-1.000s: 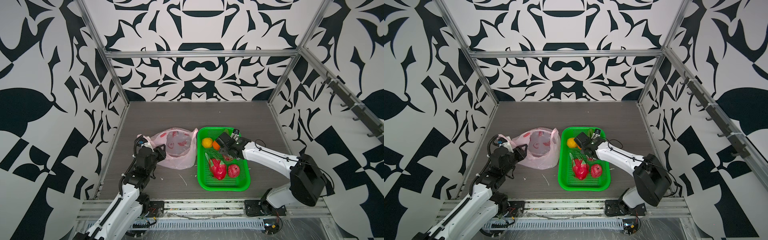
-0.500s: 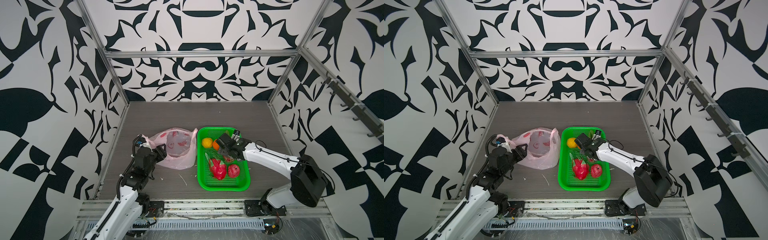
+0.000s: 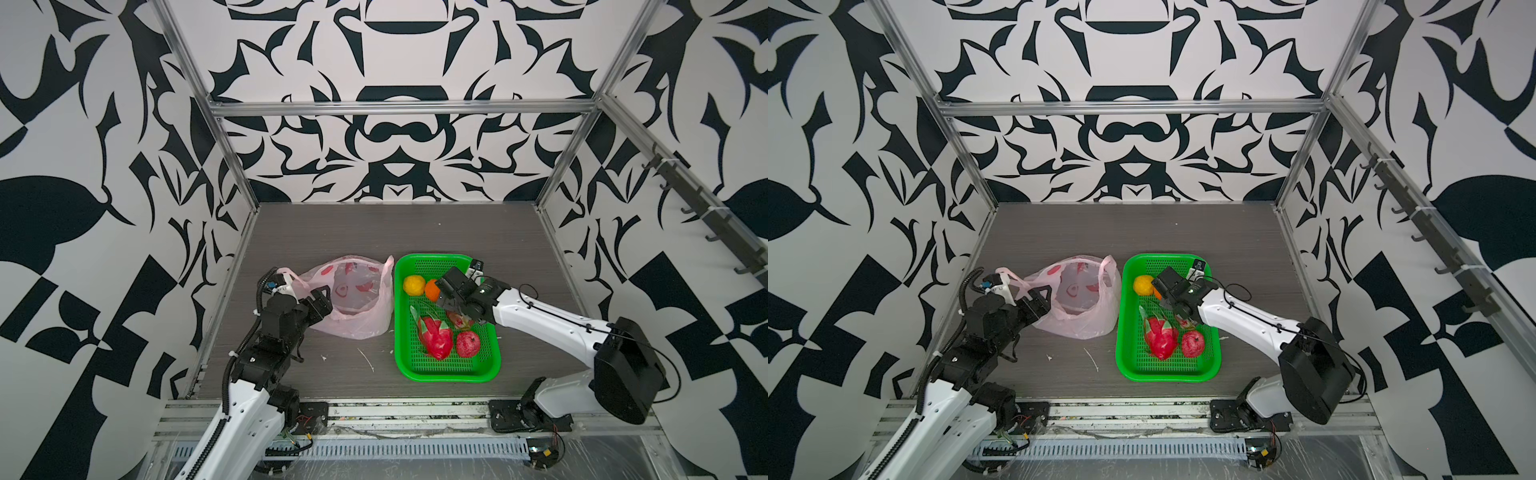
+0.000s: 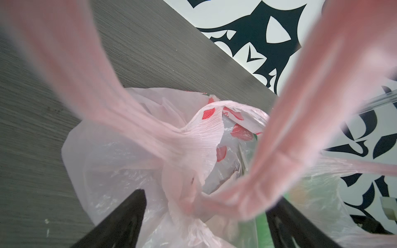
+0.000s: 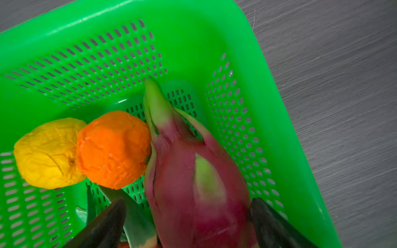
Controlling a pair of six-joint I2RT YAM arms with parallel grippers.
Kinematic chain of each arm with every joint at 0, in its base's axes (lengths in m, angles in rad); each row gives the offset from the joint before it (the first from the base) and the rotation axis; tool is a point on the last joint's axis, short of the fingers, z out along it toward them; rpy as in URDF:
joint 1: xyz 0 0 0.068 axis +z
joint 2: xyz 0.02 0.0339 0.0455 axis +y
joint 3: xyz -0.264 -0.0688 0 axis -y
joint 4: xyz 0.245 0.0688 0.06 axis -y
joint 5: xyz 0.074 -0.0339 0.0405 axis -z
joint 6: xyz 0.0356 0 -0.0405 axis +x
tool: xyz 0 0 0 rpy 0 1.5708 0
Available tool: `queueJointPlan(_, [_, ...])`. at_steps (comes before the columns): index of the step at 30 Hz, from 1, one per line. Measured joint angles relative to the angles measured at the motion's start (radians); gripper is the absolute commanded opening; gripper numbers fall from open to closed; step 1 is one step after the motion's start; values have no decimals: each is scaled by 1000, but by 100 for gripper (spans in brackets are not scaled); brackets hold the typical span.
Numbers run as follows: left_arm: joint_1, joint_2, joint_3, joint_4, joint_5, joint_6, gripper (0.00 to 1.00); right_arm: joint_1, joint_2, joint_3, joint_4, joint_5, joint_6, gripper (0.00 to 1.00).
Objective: Untie the knot of the plastic bag and take out the fruit
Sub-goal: Place the fruit in the basket.
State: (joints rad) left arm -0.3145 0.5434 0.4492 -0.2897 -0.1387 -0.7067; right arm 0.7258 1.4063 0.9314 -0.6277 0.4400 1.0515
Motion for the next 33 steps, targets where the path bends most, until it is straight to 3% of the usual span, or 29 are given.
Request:
queueJointPlan(7, [0, 1, 39, -68, -18, 11, 100, 0, -42, 0, -2, 2, -17, 95])
queueJointPlan(22, [0, 22, 163, -166, -112, 80, 99, 0, -90, 0, -9, 35, -114, 95])
queueJointPlan(33, [0, 46, 235, -232, -248, 127, 99, -2, -125, 0, -19, 78, -185, 97])
